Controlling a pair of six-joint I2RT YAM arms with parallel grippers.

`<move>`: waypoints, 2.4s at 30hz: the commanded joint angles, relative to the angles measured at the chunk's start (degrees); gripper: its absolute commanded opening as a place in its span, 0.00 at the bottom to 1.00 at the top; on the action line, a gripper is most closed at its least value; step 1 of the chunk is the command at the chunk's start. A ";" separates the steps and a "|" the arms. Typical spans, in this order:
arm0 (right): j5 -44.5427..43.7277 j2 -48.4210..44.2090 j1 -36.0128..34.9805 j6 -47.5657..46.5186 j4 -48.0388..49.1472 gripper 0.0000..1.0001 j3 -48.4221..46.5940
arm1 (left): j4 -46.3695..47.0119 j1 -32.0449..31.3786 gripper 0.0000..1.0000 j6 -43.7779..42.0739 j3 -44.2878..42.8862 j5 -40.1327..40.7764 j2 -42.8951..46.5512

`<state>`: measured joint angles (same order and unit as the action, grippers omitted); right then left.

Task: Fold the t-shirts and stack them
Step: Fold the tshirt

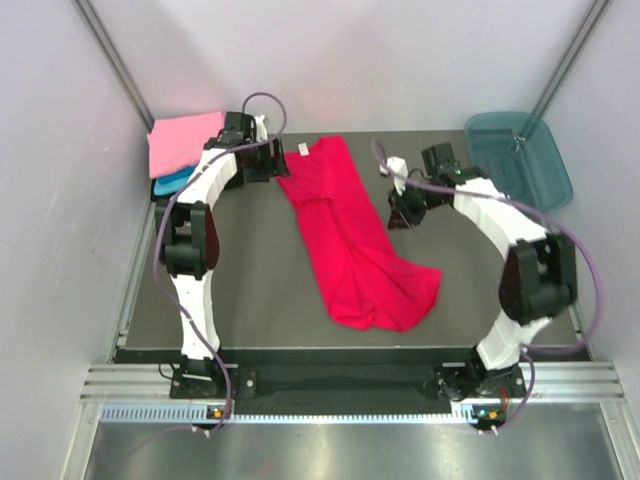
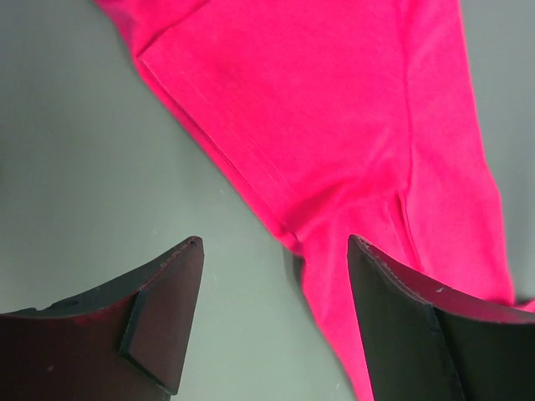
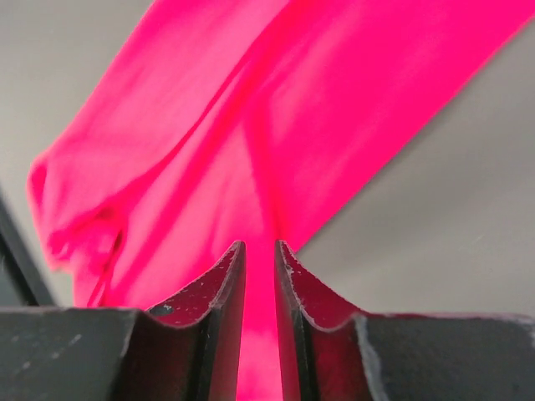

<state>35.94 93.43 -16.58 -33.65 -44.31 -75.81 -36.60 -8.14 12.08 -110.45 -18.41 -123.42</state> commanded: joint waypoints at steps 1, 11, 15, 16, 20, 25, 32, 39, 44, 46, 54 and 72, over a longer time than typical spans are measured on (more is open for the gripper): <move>3.69 9.02 3.83 11.47 7.04 0.20 -7.32 | 5.22 -0.56 0.74 6.73 -0.99 -3.38 -3.31; 3.78 18.10 7.61 11.68 8.45 0.21 -13.92 | 7.07 -0.47 0.68 7.26 -10.65 -0.75 -15.36; 4.83 19.33 8.05 12.29 9.07 0.21 -14.71 | 7.86 -0.56 0.52 7.00 -12.24 0.31 -18.34; 5.01 19.95 8.14 13.16 9.33 0.22 -14.98 | 8.21 -0.56 0.48 6.56 -13.11 0.22 -18.87; 5.54 21.62 8.23 15.10 10.83 0.22 -15.86 | 9.97 -1.17 0.00 5.59 -18.12 0.30 -22.74; 5.28 23.20 8.32 15.28 11.00 0.22 -16.04 | 12.51 -2.75 0.00 2.70 -26.20 3.73 -29.60; 5.10 23.82 8.32 16.33 12.41 0.22 -15.69 | 15.94 -3.20 0.00 -1.79 -31.31 8.47 -33.38; 5.36 23.47 8.23 15.37 12.06 0.22 -15.33 | 18.58 -3.46 0.26 -5.30 -35.53 13.57 -31.64; 4.57 20.05 8.32 13.35 11.18 0.22 -13.14 | 17.44 -3.46 0.53 -6.54 -30.19 13.50 -18.73; 4.92 17.59 8.32 13.00 9.52 0.22 -11.74 | 19.10 -3.46 0.57 -6.01 -20.48 11.83 -9.60; 8.09 3.10 8.32 0.98 -0.76 0.24 -2.68 | 7.80 -4.34 0.54 -4.52 10.06 -13.70 14.50; 9.14 -21.44 7.35 -14.52 -6.04 0.24 19.56 | -21.40 -39.05 0.41 -32.30 30.65 1.63 27.61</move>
<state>43.00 75.99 -9.82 -45.41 -50.28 -56.03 -51.62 -47.20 -14.22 -80.09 -25.50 -101.01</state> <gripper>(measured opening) 0.239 0.405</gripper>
